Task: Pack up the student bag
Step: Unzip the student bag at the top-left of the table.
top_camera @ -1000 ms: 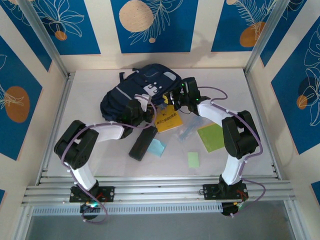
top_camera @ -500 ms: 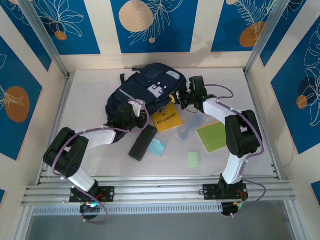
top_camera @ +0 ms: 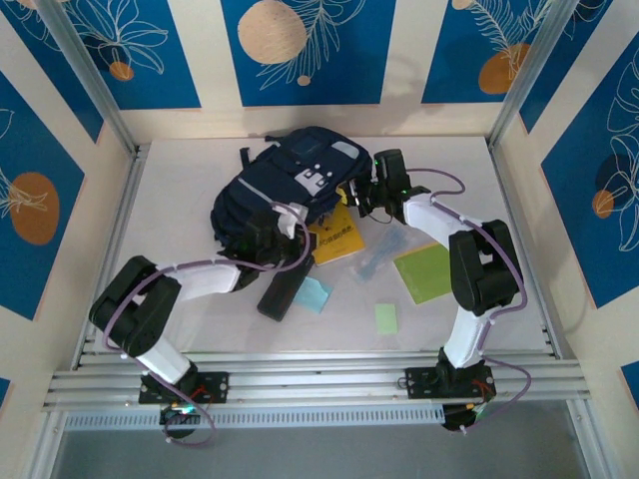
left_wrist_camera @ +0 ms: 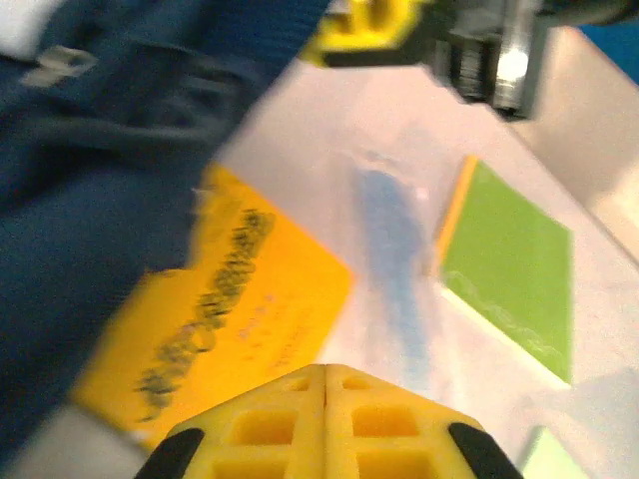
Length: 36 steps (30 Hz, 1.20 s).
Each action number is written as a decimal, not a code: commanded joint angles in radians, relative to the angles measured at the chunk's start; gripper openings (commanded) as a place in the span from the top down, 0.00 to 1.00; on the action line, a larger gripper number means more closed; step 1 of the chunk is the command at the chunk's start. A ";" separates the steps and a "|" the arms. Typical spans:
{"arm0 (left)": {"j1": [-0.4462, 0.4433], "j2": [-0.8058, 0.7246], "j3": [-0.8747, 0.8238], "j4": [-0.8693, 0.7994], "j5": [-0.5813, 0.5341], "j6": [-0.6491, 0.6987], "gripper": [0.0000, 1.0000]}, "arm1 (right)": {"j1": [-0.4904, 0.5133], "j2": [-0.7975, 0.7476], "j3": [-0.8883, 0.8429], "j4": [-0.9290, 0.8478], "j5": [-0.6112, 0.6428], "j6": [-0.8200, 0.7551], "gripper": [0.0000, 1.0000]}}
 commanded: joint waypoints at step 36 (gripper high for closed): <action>0.113 0.258 0.192 0.262 -0.168 0.094 1.00 | 0.012 -0.035 -0.070 0.167 -0.109 0.090 1.00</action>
